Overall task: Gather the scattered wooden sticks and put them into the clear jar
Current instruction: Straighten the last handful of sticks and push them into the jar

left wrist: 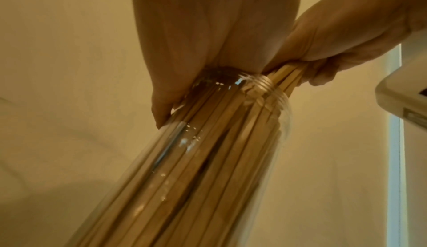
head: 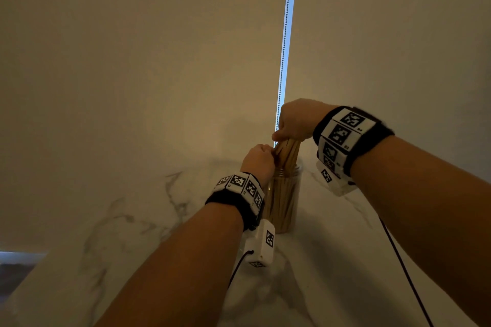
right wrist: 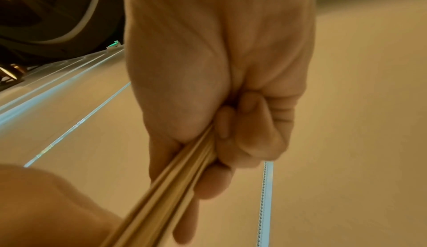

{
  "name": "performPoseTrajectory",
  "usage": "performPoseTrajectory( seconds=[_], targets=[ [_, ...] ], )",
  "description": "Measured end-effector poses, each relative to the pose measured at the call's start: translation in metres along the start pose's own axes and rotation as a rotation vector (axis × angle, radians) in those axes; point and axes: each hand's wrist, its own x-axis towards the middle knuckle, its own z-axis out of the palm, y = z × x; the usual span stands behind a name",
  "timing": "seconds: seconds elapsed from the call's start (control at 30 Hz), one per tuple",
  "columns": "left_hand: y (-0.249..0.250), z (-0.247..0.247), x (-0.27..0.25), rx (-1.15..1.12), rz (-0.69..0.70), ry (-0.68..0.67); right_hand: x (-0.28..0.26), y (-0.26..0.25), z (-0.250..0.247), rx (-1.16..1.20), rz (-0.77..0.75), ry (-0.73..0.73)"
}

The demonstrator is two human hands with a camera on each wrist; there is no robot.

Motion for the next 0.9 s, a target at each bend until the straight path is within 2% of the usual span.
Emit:
performPoseTrajectory(
  seconds=[0.13,0.3,0.43,0.57,0.7,0.77,0.9],
  targets=[
    [0.000,-0.001,-0.001,0.039,-0.003,0.003,0.002,-0.008,0.006,0.005,-0.037,0.112],
    [-0.003,0.000,0.003,0.087,0.038,0.001,-0.002,-0.009,0.005,0.030,-0.020,0.007],
    [-0.002,0.001,0.001,0.090,0.045,0.004,-0.001,-0.012,0.011,0.090,0.010,0.032],
    [-0.002,0.000,0.001,0.055,0.025,0.001,0.002,-0.012,0.020,0.136,0.104,0.091],
    [0.000,-0.002,-0.001,0.052,0.035,-0.008,-0.008,-0.008,0.010,0.281,0.090,-0.095],
    [0.001,-0.003,-0.002,0.070,0.041,-0.008,-0.013,-0.006,0.007,0.337,0.066,-0.121],
    [0.005,-0.003,-0.006,0.109,0.037,-0.017,-0.013,-0.009,0.013,0.140,0.051,-0.009]
  ],
)
